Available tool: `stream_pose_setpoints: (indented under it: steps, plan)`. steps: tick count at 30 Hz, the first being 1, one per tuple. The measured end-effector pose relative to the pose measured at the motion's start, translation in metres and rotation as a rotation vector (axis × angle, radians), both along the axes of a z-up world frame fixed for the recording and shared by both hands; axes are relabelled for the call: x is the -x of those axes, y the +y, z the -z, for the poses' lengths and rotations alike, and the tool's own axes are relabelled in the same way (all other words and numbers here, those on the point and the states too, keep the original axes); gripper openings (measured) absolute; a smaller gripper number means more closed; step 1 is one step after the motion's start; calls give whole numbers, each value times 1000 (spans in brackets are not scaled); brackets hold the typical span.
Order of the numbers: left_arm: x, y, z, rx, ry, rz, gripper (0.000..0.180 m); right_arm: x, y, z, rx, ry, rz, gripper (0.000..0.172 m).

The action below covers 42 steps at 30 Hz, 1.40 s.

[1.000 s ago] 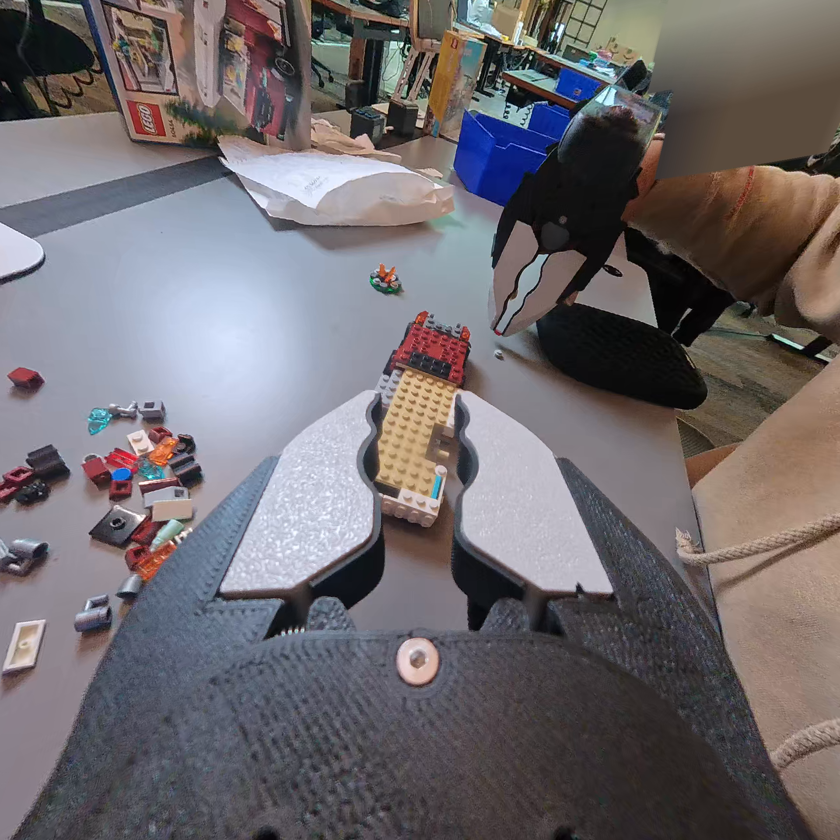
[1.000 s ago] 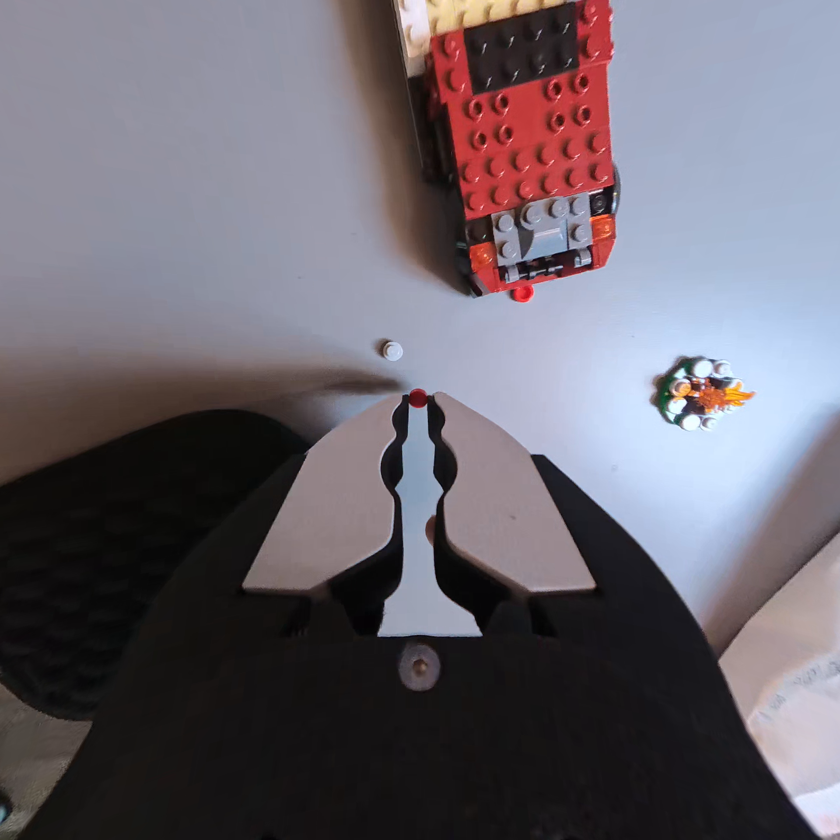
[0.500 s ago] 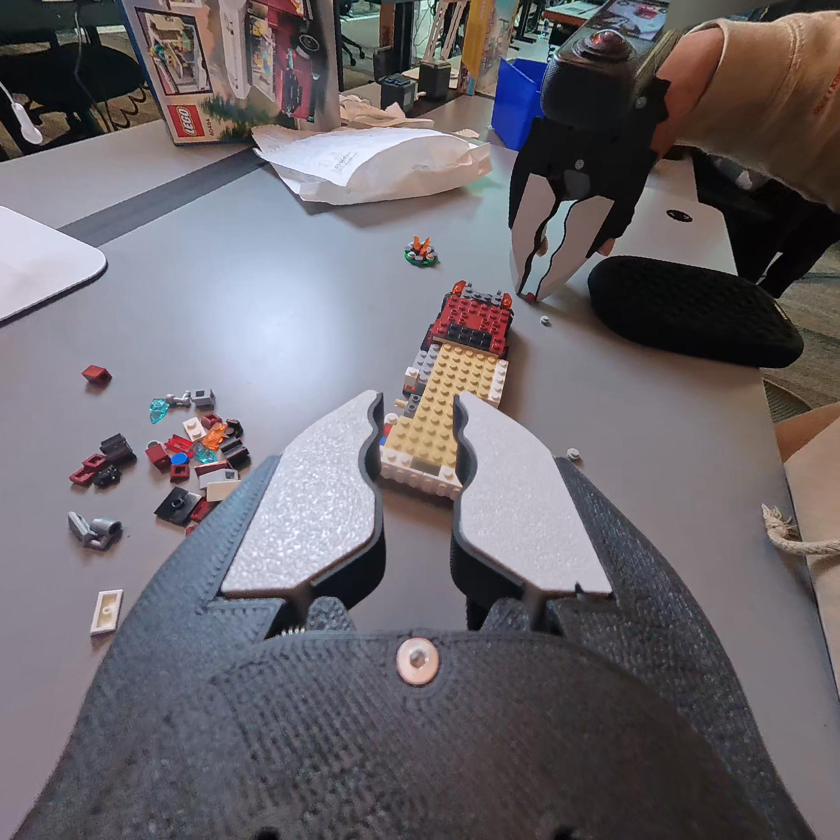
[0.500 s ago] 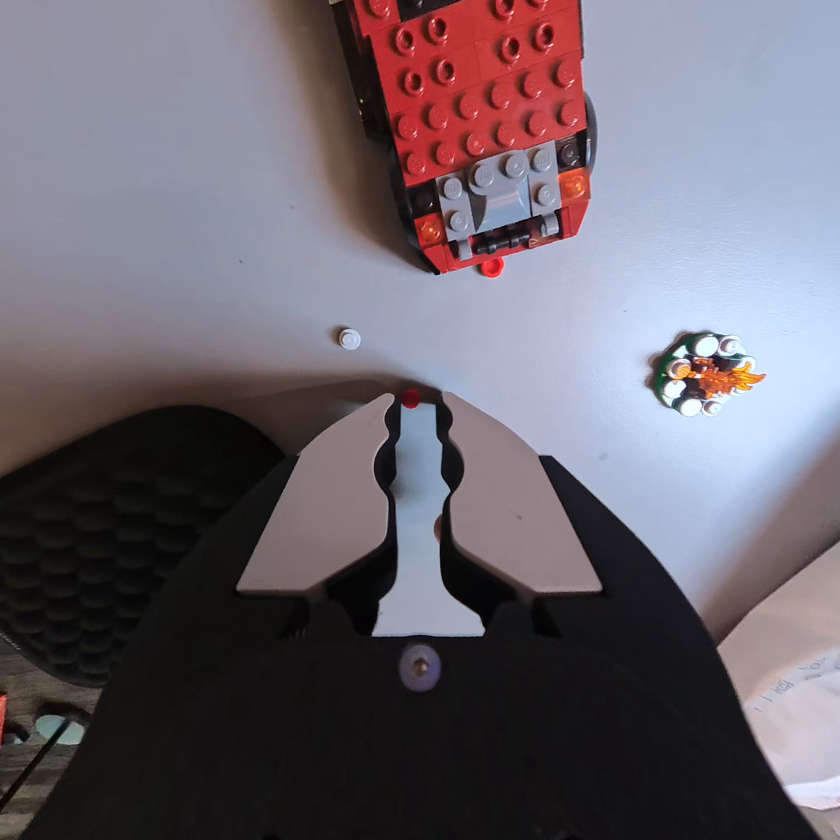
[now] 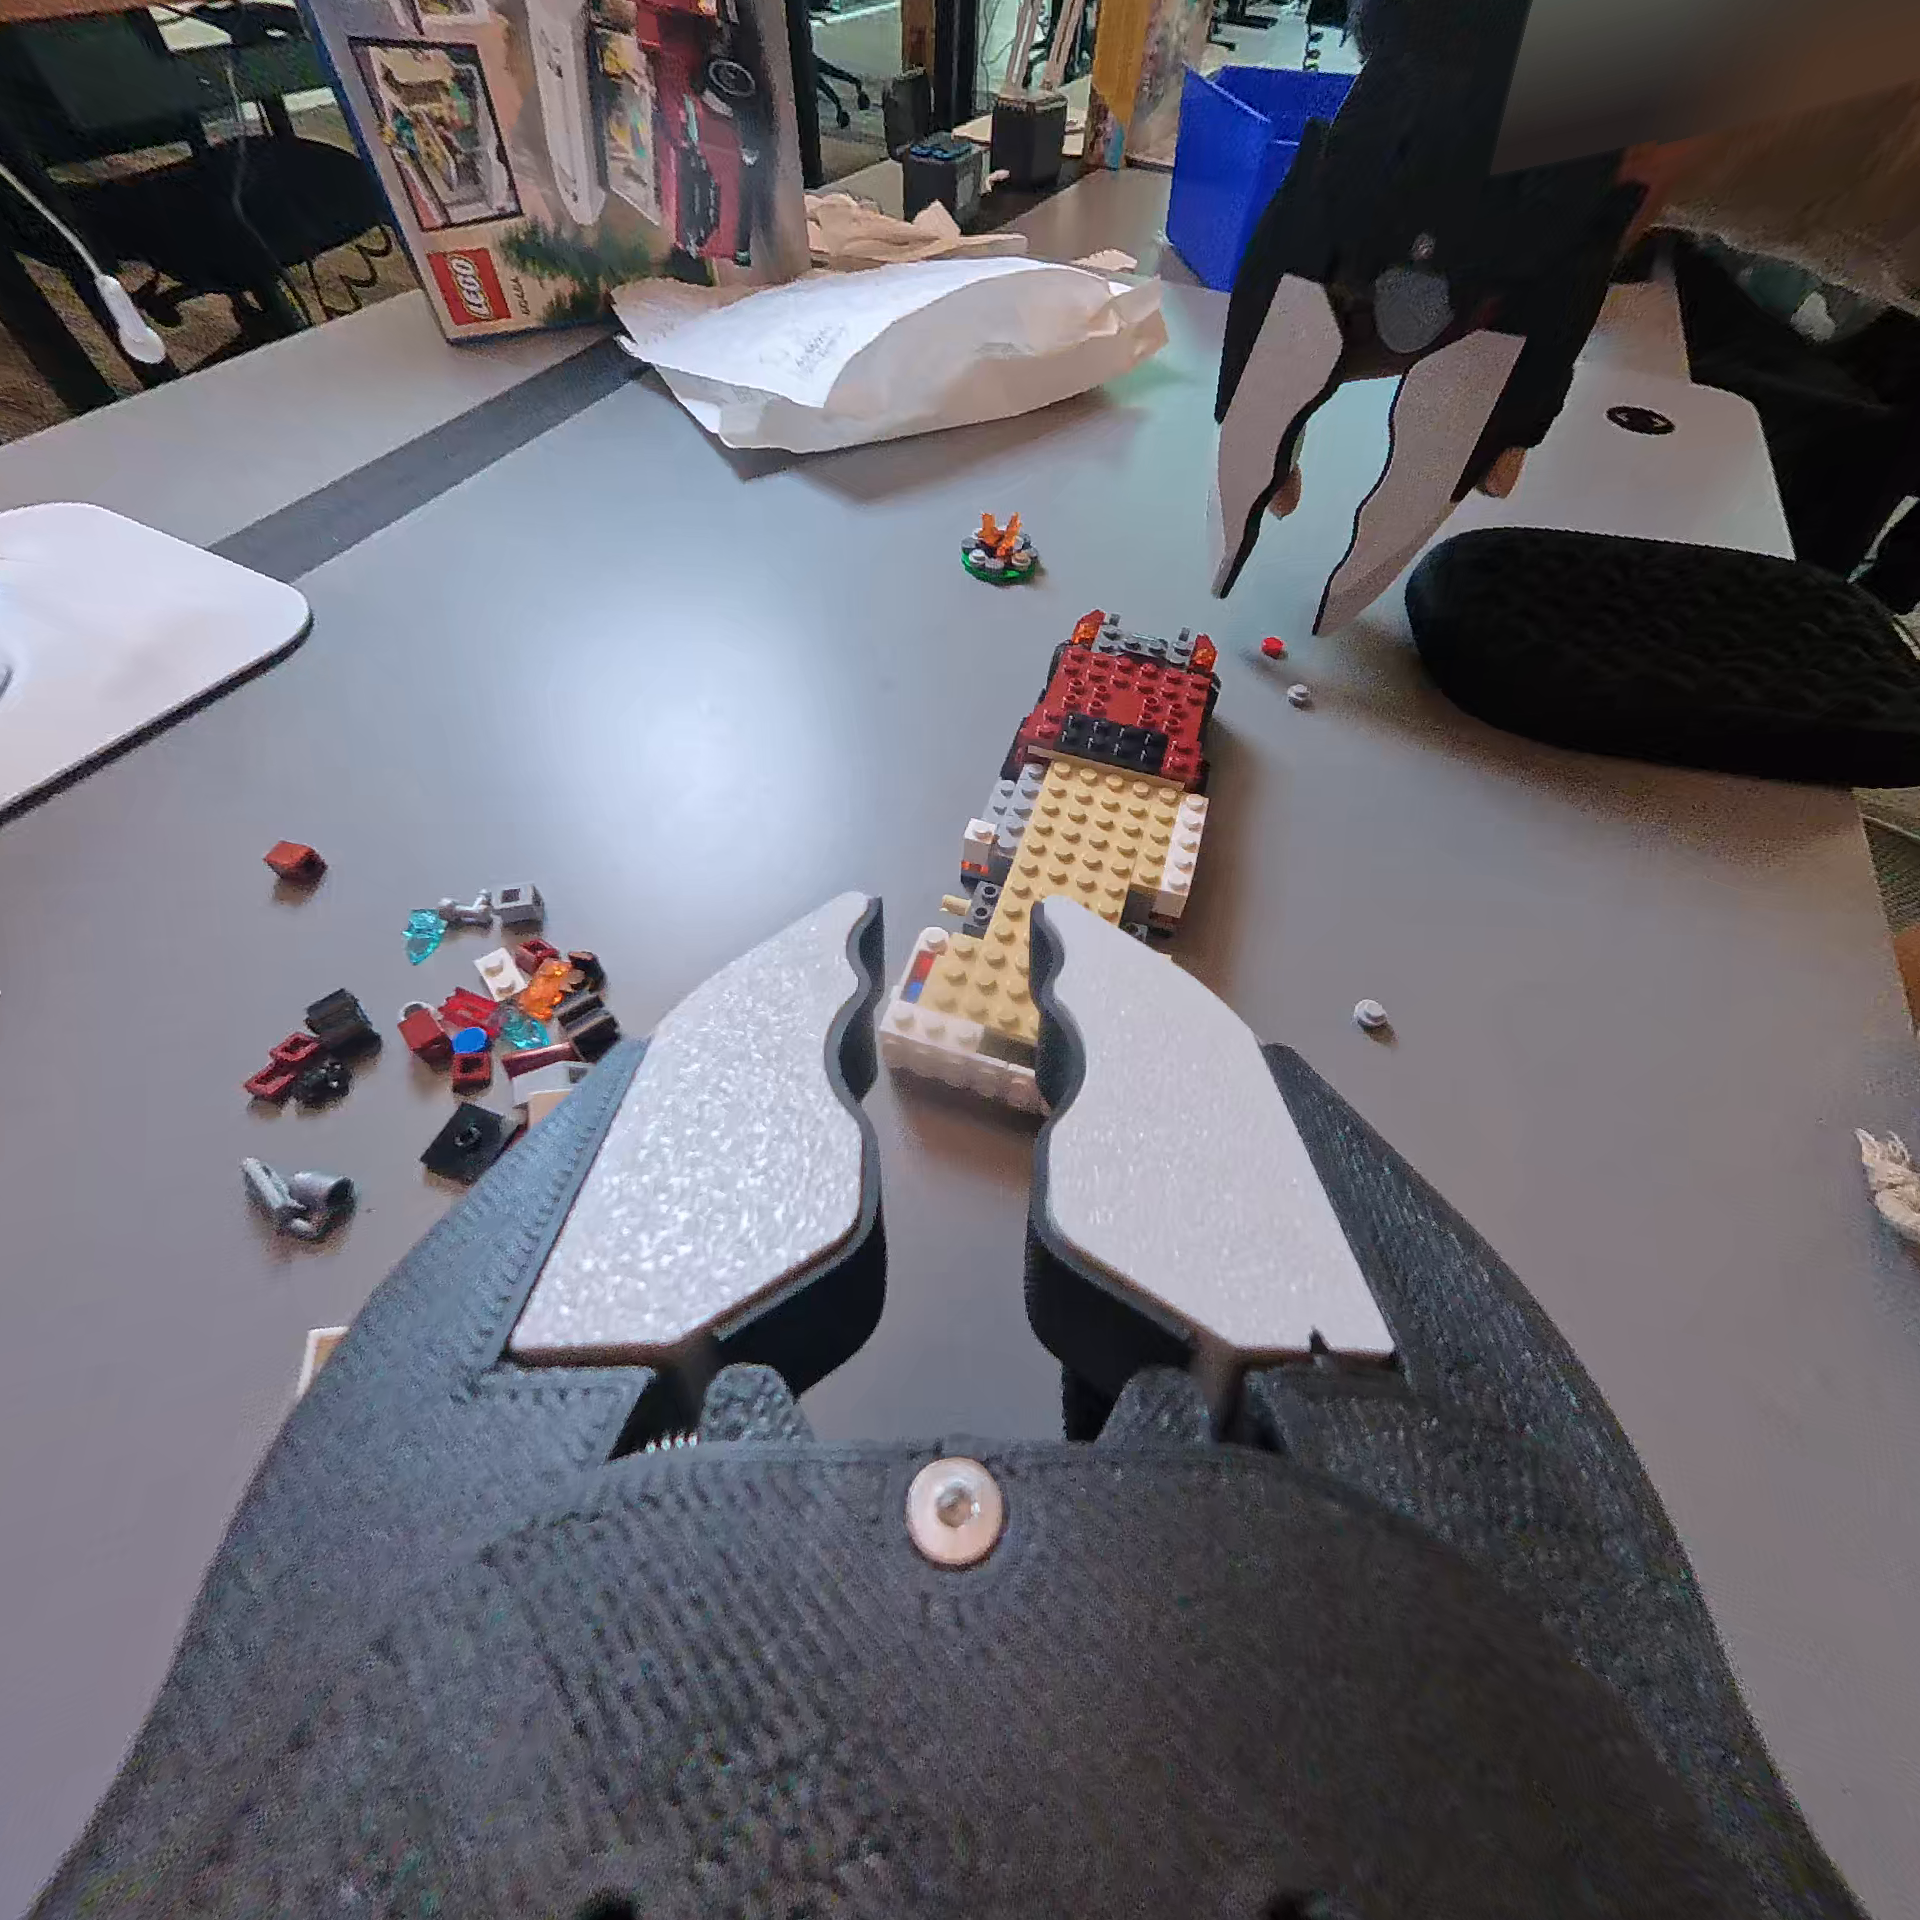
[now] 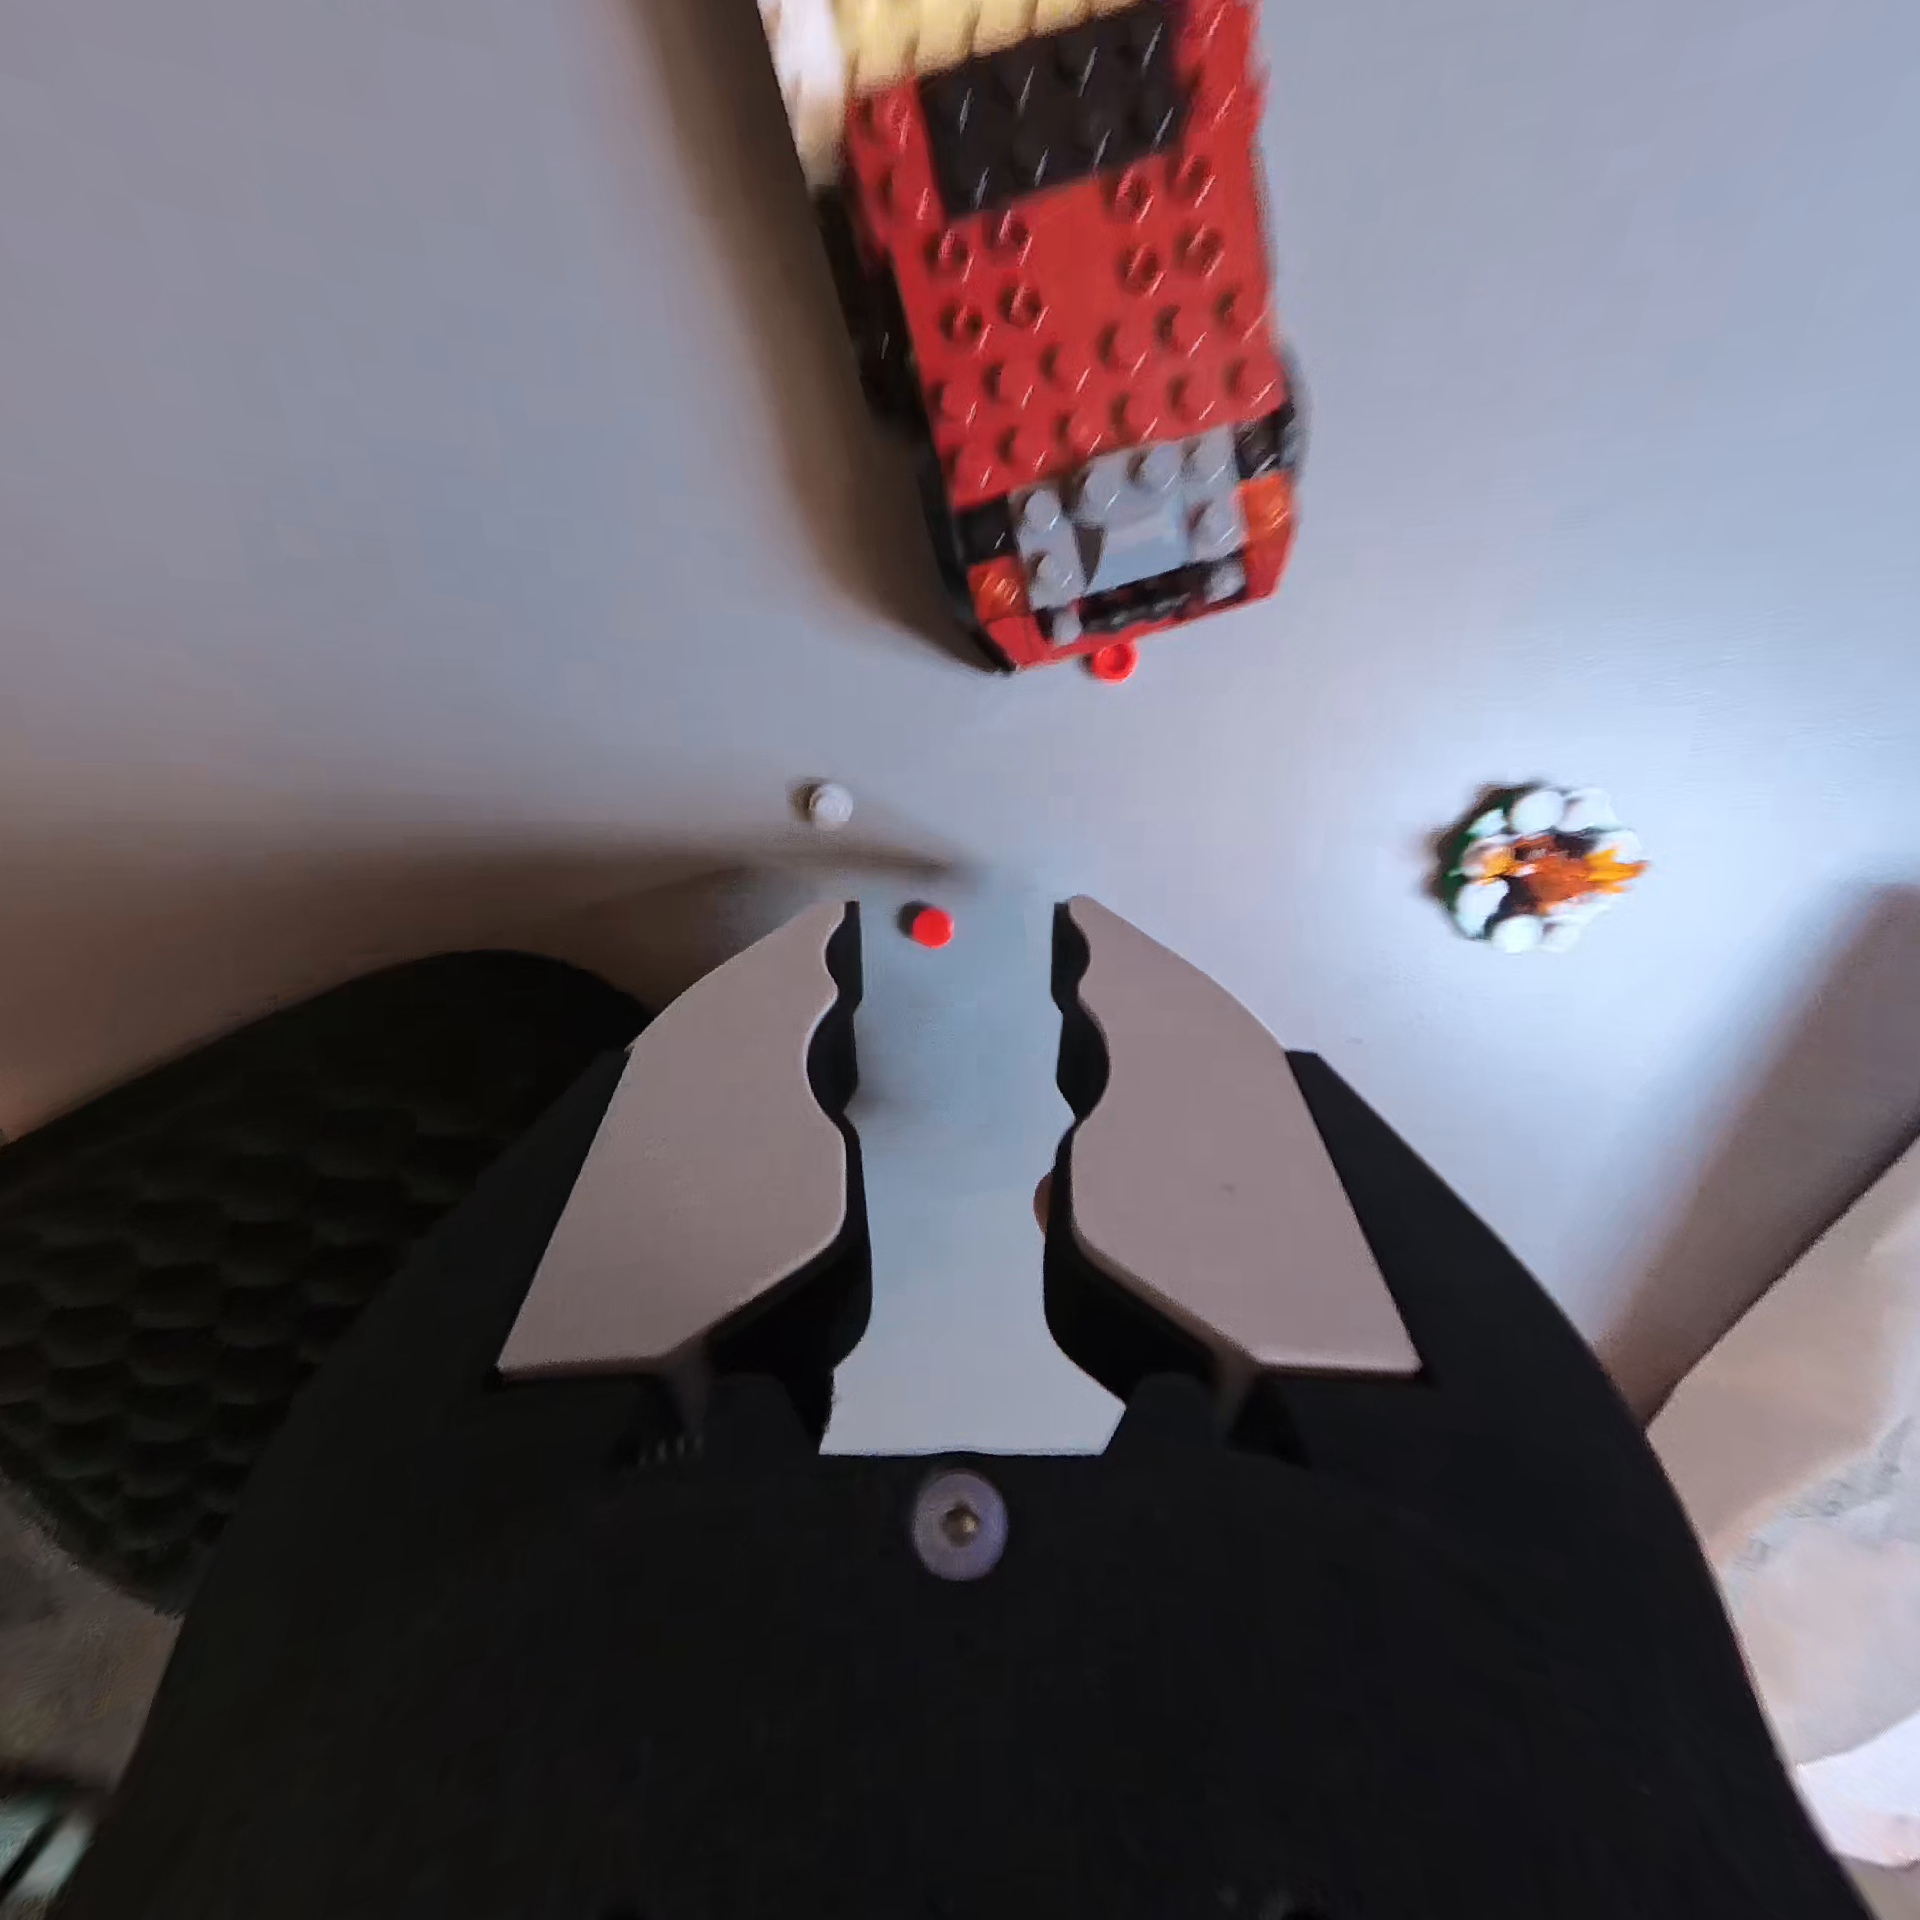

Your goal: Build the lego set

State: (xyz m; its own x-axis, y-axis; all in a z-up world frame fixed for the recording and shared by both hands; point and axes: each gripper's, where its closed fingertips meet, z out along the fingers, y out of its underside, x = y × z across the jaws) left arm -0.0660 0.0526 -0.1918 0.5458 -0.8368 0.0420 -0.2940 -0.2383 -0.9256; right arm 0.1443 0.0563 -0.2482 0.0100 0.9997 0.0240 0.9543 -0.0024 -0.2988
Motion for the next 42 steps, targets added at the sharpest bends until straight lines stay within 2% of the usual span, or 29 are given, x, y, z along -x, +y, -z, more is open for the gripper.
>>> stream_pose_setpoints:
  steps: [7, 12, 14, 17, 20, 25, 28, 33, 37, 40, 42]
  plan:
    - [27, 20, -3, -78, 63, -119, 25, 61, 34, -63, -184, 466, 92, 34]
    - [71, 44, -2, -165, 226, -346, 11, 87, 39, -80, -189, 642, 110, 22]
    - [83, 48, 0, -144, 245, -402, 1, 94, 39, -84, -198, 692, 112, 20]
    - [97, 50, 5, -89, 272, -457, 0, 105, 37, -87, -201, 755, 111, 17]
    - [100, 46, 21, -17, 330, -419, 0, 112, 30, -86, -180, 796, 97, 17]
    - [84, 27, 55, 161, 356, -253, 0, 110, 20, -78, -157, 808, 77, 16]
    - [80, 26, 65, 166, 392, -237, 0, 105, 17, -73, -135, 807, 86, 16]
    - [73, 29, 72, 159, 428, -216, 0, 95, 18, -72, -133, 828, 111, 16]
    - [56, 23, 71, 136, 422, -139, 5, 92, 20, -73, -133, 845, 123, 16]
    - [44, 20, 64, 111, 378, -80, 14, 91, 22, -76, -135, 866, 128, 16]
    - [46, 28, 52, 79, 328, -109, 18, 89, 23, -78, -143, 877, 133, 16]
